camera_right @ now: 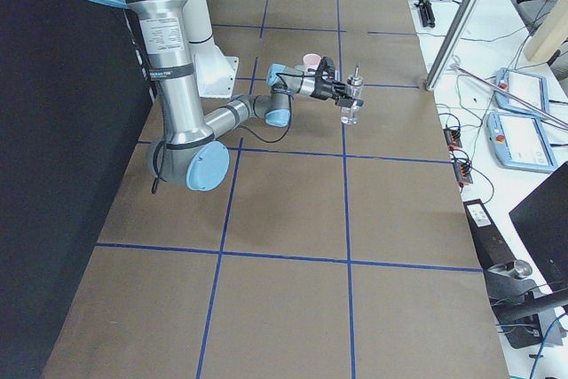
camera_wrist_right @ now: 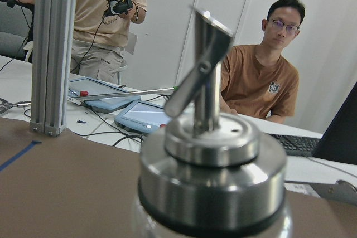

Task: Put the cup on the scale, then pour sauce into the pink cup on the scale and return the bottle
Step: 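Carry the upright glass bottle with the right gripper away from the scale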

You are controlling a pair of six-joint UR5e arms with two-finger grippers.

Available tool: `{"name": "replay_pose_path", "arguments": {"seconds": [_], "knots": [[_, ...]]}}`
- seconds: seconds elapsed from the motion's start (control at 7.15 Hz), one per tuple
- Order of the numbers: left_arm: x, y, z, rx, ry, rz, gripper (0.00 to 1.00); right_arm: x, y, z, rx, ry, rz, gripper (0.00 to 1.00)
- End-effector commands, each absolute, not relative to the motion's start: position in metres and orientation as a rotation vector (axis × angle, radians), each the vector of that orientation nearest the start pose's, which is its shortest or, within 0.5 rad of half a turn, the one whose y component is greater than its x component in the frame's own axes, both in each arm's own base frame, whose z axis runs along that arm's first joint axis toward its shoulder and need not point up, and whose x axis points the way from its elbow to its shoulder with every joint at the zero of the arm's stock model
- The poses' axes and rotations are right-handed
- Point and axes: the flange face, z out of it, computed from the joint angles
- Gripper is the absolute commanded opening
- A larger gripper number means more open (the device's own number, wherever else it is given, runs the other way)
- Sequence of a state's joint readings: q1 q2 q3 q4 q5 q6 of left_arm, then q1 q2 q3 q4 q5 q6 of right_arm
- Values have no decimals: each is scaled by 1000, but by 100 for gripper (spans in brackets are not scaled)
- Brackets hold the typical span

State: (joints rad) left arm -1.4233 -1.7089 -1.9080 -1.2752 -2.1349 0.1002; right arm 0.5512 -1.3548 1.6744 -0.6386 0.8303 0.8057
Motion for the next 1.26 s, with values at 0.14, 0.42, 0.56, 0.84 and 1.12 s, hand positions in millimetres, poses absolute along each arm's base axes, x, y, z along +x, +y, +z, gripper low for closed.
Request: {"name": "replay_pose_path", "arguments": {"seconds": [0.14, 0.42, 0.56, 0.84, 1.12], "knots": [[-12, -526, 467, 172, 566, 277, 100, -336, -447, 437, 1007, -742, 501, 0], [-12, -525, 466, 173, 564, 277, 100, -339, -445, 448, 955, -703, 520, 0], [-12, -525, 466, 175, 564, 277, 100, -337, -446, 448, 966, -695, 535, 0], [-12, -525, 465, 176, 564, 276, 100, -342, -442, 452, 1026, -637, 558, 0], [-11, -525, 465, 175, 564, 278, 100, -364, -422, 449, 1090, -616, 566, 0]]}}
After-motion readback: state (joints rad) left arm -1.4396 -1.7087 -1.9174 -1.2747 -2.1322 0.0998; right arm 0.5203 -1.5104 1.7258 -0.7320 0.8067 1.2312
